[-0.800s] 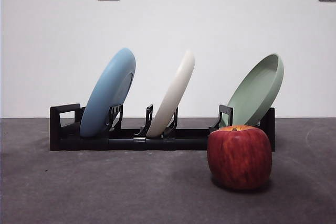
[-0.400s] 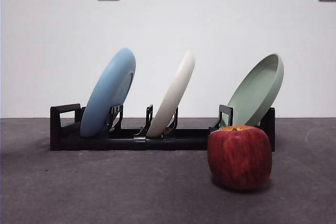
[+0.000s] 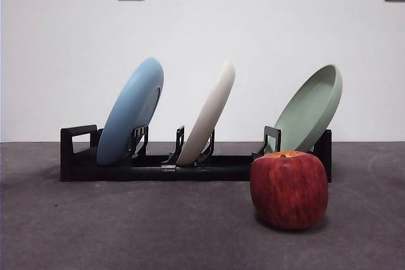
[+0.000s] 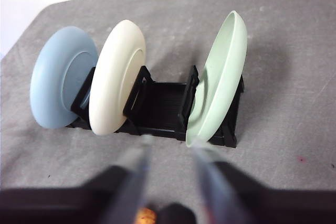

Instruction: Take the blue plate from the plate rack,put the plate on the table,take the apple from the table,put the apple in the plate

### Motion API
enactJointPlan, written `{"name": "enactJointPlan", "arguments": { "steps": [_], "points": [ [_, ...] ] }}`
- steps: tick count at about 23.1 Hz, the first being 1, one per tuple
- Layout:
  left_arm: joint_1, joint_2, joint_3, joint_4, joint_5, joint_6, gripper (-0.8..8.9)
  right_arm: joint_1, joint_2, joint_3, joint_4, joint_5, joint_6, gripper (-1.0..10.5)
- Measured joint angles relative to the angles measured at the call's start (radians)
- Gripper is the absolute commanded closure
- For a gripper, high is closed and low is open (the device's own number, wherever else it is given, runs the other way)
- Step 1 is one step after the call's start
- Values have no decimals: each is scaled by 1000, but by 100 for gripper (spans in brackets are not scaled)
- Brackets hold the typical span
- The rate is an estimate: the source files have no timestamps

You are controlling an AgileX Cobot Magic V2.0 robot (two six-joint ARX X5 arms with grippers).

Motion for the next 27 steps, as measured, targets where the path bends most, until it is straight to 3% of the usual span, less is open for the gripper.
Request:
{"name": "enactJointPlan", "arguments": {
  "steps": [7, 11, 17, 25, 26, 27],
  "points": [
    [-117, 160, 33, 85, 15, -9, 405, 0, 13, 2, -4, -2, 2, 505],
    [-194, 331, 174, 93, -48, -10, 406, 0, 13, 2, -5, -2, 2, 505],
    [-224, 558, 352, 93, -110, 8, 406, 0, 13, 2, -16, -2, 2, 505],
    [-268, 682, 367, 109, -166, 25, 413, 0, 13, 2, -21, -2, 2, 505],
    [-272, 682, 367, 115, -177, 26, 461, 0, 13, 2, -21, -2, 2, 505],
    [-276, 682, 367, 125, -183, 30, 570, 0, 13, 2, -22, -2, 2, 505]
  ]
}}
